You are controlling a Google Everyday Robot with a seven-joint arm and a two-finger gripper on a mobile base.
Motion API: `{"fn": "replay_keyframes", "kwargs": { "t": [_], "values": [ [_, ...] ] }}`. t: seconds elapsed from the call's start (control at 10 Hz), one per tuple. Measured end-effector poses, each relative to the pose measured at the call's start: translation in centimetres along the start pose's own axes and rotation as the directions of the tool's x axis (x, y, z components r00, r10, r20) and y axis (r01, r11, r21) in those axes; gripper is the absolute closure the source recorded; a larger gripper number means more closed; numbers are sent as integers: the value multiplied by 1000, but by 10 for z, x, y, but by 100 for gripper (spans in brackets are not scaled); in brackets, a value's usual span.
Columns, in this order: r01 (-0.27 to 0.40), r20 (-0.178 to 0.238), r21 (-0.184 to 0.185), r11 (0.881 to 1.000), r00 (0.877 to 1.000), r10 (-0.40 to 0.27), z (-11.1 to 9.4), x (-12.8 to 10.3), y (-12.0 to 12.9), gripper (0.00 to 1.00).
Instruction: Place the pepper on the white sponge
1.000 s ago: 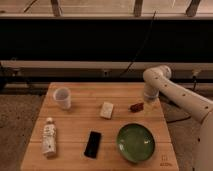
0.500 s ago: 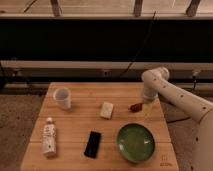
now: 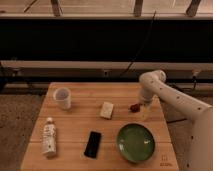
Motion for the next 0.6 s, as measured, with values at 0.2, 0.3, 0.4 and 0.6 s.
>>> {"fn": "replay_keyframes", "kwargs": {
  "t": [0.2, 0.3, 0.4, 0.6],
  "values": [
    [10, 6, -4, 1000, 1000, -10, 2, -3, -2, 20],
    [17, 8, -11, 1000, 1000, -17, 3, -4, -3, 21],
    [23, 10, -19, 1000, 1000, -23, 4, -4, -3, 27],
    [44, 21, -35, 998, 999, -44, 6, -6, -4, 47]
  ]
}}
